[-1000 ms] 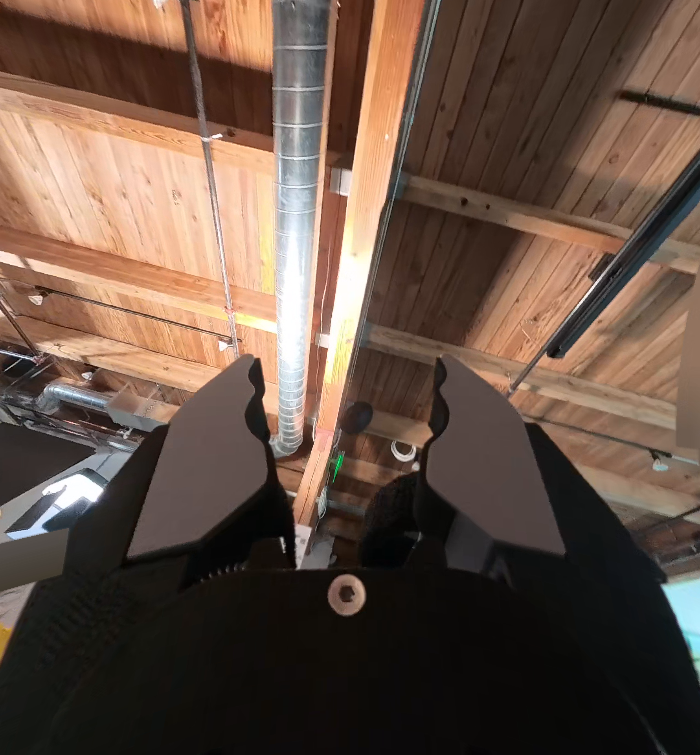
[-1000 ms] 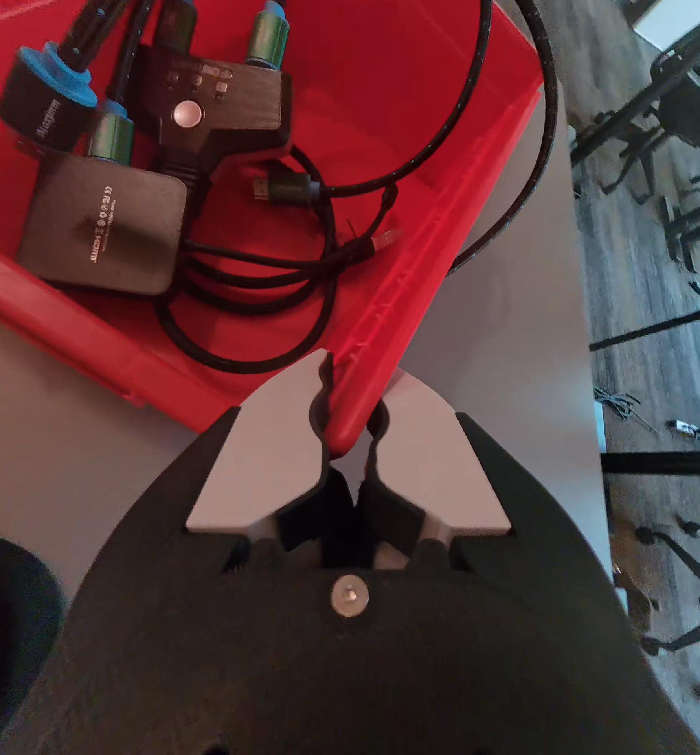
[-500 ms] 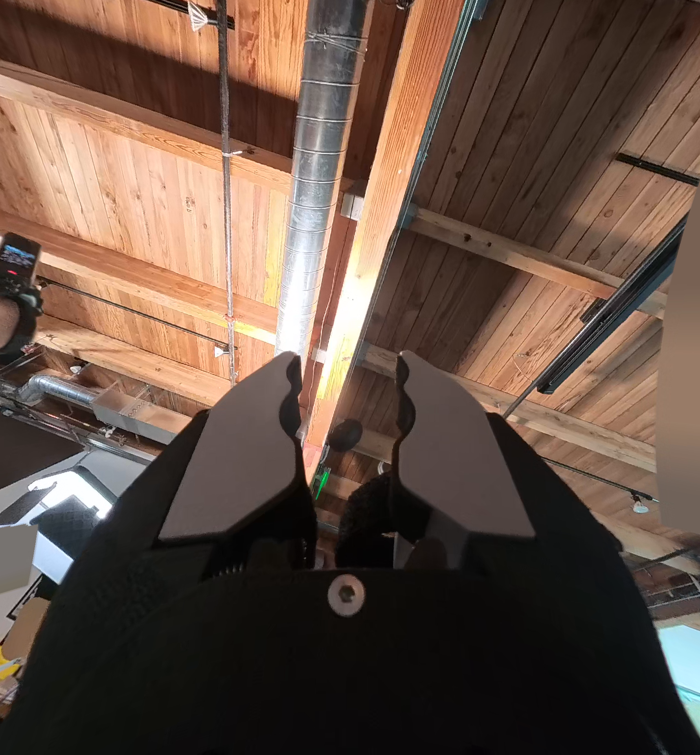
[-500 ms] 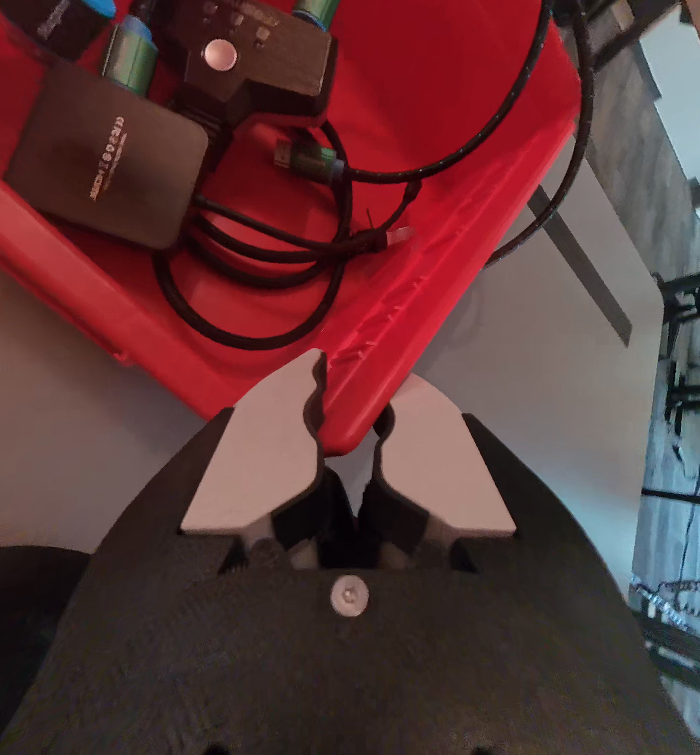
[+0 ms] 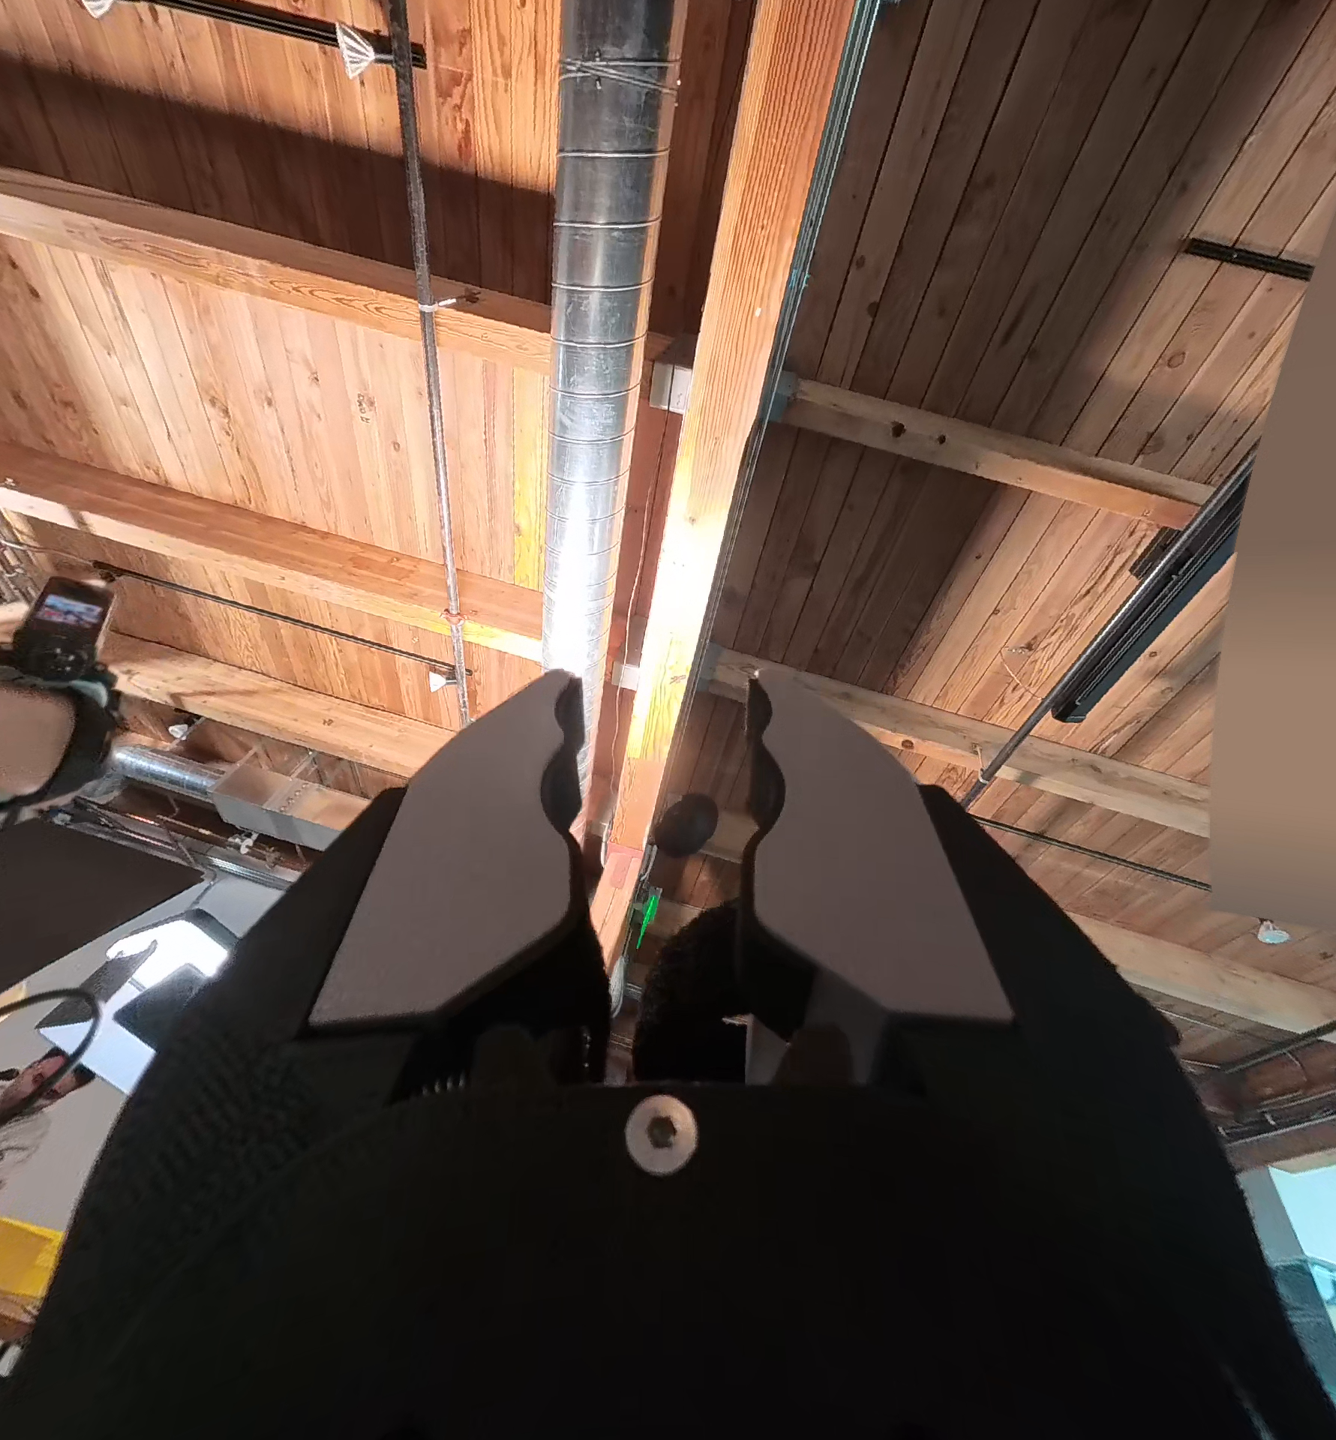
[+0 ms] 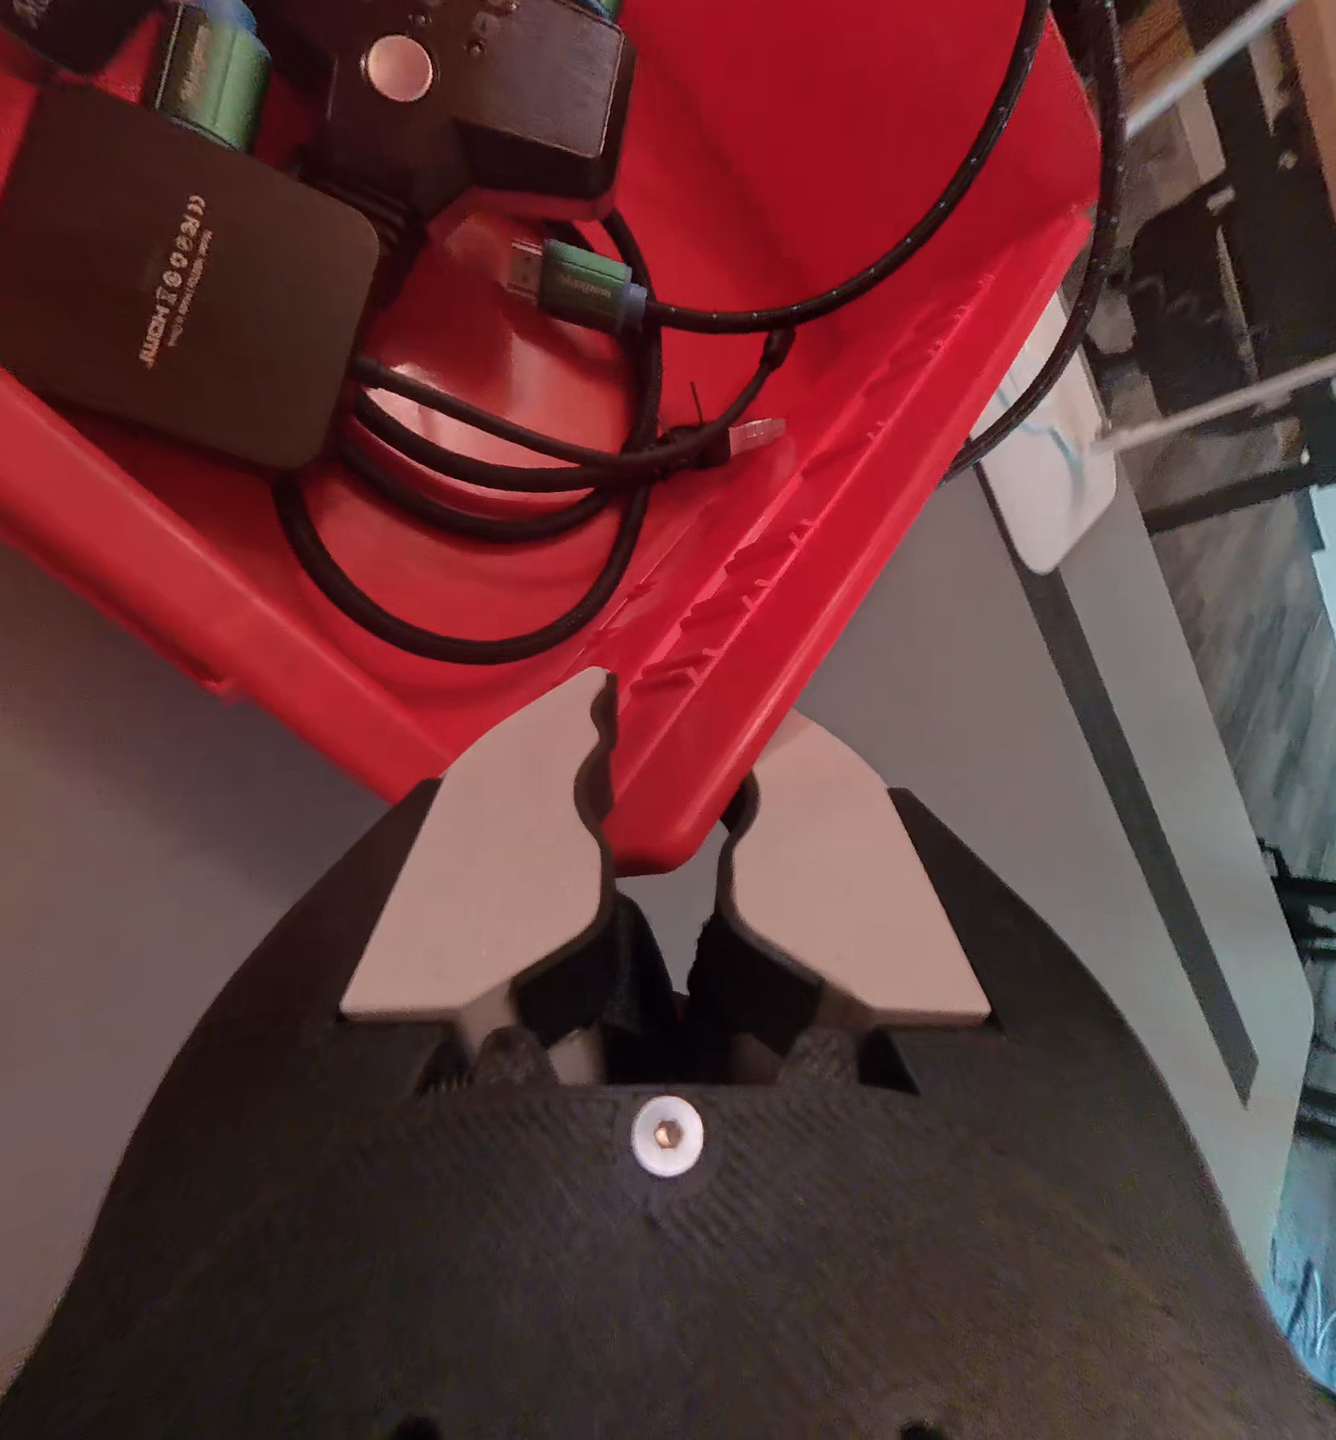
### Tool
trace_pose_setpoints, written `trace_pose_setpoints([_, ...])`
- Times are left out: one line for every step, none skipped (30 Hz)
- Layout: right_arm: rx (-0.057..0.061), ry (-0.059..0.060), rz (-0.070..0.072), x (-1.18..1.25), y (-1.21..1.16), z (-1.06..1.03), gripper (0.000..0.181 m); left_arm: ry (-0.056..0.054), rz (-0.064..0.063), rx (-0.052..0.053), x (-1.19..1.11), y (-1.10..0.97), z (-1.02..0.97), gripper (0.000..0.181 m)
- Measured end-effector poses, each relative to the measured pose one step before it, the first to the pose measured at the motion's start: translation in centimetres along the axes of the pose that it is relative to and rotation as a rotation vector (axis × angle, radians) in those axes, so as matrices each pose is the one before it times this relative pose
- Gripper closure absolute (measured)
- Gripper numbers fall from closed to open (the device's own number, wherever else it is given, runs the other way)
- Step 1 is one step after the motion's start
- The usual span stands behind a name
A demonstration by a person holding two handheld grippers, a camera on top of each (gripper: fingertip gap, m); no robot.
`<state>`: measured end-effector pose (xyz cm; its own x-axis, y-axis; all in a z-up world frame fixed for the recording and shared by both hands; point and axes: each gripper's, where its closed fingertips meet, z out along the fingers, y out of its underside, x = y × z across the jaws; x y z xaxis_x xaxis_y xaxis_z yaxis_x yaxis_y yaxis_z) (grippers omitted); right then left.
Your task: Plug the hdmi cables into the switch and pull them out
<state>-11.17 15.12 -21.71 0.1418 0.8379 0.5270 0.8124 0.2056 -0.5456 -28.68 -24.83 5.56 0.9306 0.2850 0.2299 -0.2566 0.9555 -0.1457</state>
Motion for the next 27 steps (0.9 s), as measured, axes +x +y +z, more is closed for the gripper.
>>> trace_pose_setpoints([0.014,0.0004,-0.0134,-0.269,-0.751,0.445,0.157,0.0019,0.0012,-0.0031,0.008,-0.011,0.003,0.142])
trace_pose_setpoints([0.0181,0.001,-0.0135,-0.241,-0.783,0.411,0.157,0.0028,0.003,-0.0034,0.02,-0.043,0.002,0.143])
trace_pose_setpoints([0.0176,0.001,-0.0095,-0.22,-0.755,0.419,0.157,0.0024,0.004,-0.0017,0.026,-0.06,0.001,0.144])
trace_pose_setpoints([0.0149,0.0002,-0.0047,-0.18,-0.692,0.425,0.157,0.0018,0.0039,0.0004,0.019,-0.107,0.002,0.145])
trace_pose_setpoints([0.0112,-0.0026,-0.0006,-0.17,-0.638,0.404,0.157,0.0016,0.0028,0.0017,0.025,-0.113,0.002,0.146])
trace_pose_setpoints([0.0083,-0.0058,0.0027,-0.171,-0.583,0.418,0.157,0.0014,0.002,0.0023,0.021,-0.108,0.0,0.147])
trace_pose_setpoints([0.0084,-0.0059,0.0018,-0.144,-0.545,0.407,0.157,0.0007,0.0012,0.0016,0.011,-0.076,-0.01,0.147])
trace_pose_setpoints([0.0051,-0.0058,0.0005,-0.155,-0.438,0.457,0.157,-0.0002,0.0006,0.0007,-0.009,-0.038,-0.01,0.147])
trace_pose_setpoints([0.0061,-0.0025,-0.0021,-0.116,-0.396,0.477,0.157,-0.0004,-0.0003,0.0004,-0.009,-0.024,0.001,0.148])
trace_pose_setpoints([0.0143,-0.0011,-0.0026,-0.065,-0.481,0.41,0.157,0.0002,-0.0013,0.0006,-0.006,-0.023,-0.004,0.148])
trace_pose_setpoints([0.01,-0.0071,0.0027,-0.099,-0.44,0.358,0.157,0.001,-0.0019,0.0009,0.013,-0.029,0.017,0.148])
trace_pose_setpoints([0.0037,-0.0089,0.004,-0.096,-0.374,0.332,0.158,0.0011,-0.0013,0.0013,0.029,-0.029,0.006,0.149])
trace_pose_setpoints([0.0024,-0.0071,0.0013,-0.09,-0.353,0.305,0.158,0.0006,-0.0003,0.0017,0.028,-0.027,0.007,0.149])
trace_pose_setpoints([0.0032,-0.0042,0.0004,-0.073,-0.351,0.291,0.158,0.0005,0.0002,0.0015,0.048,-0.012,0.003,0.149])
trace_pose_setpoints([0.0029,-0.0003,0.001,-0.017,-0.306,0.29,0.158,0.0008,-0.0001,0.0012,0.044,-0.004,0.003,0.149])
trace_pose_setpoints([0.0062,-0.0041,0.0024,-0.064,-0.319,0.244,0.158,0.0012,-0.0004,0.0009,0.051,-0.011,0.009,0.149])
trace_pose_setpoints([0.006,-0.0038,0.0051,-0.073,-0.292,0.241,0.158,0.002,0.0009,0.0007,0.066,-0.003,0.016,0.149])
trace_pose_setpoints([0.0013,0.0029,0.0006,0.018,-0.193,0.215,0.158,0.0029,0.0052,0.0001,0.072,-0.025,0.013,0.149])
trace_pose_setpoints([0.0053,-0.0026,-0.0052,-0.035,-0.199,0.159,0.158,0.0033,0.012,-0.0009,0.046,-0.039,0.019,0.149])
trace_pose_setpoints([0.0047,-0.0066,-0.0136,-0.04,-0.138,0.122,0.157,0.0049,0.0193,-0.0021,0.025,-0.073,0.032,0.149])
trace_pose_setpoints([0.0076,-0.0093,-0.0229,-0.043,-0.106,0.039,0.156,0.0095,0.0269,-0.0071,0.026,-0.07,0.07,0.149])
trace_pose_setpoints([0.0217,-0.0054,-0.0255,0.016,-0.188,-0.012,0.153,0.0173,0.0329,-0.0188,0.04,0.011,0.155,0.149])
trace_pose_setpoints([0.0371,0.0026,-0.0167,0.123,-0.36,-0.095,0.143,0.0274,0.034,-0.0405,0.049,0.209,0.276,0.149])
trace_pose_setpoints([0.0616,0.0485,0.0042,0.809,-0.771,-0.354,0.135,0.0306,0.0288,-0.068,-0.032,0.459,0.354,0.149])
trace_pose_setpoints([0.0741,0.0522,0.0089,0.94,-1.121,-0.589,0.127,0.0317,0.0239,-0.0903,-0.124,0.732,0.348,0.149])
trace_pose_setpoints([0.0761,0.0441,-0.0012,0.886,-1.32,-0.709,0.119,0.0466,0.0261,-0.1143,0.045,1.083,0.275,0.148])
trace_pose_setpoints([0.0661,0.043,-0.0075,0.948,-1.298,-0.745,0.111,0.0655,0.0282,-0.1472,0.31,1.601,0.127,0.146])
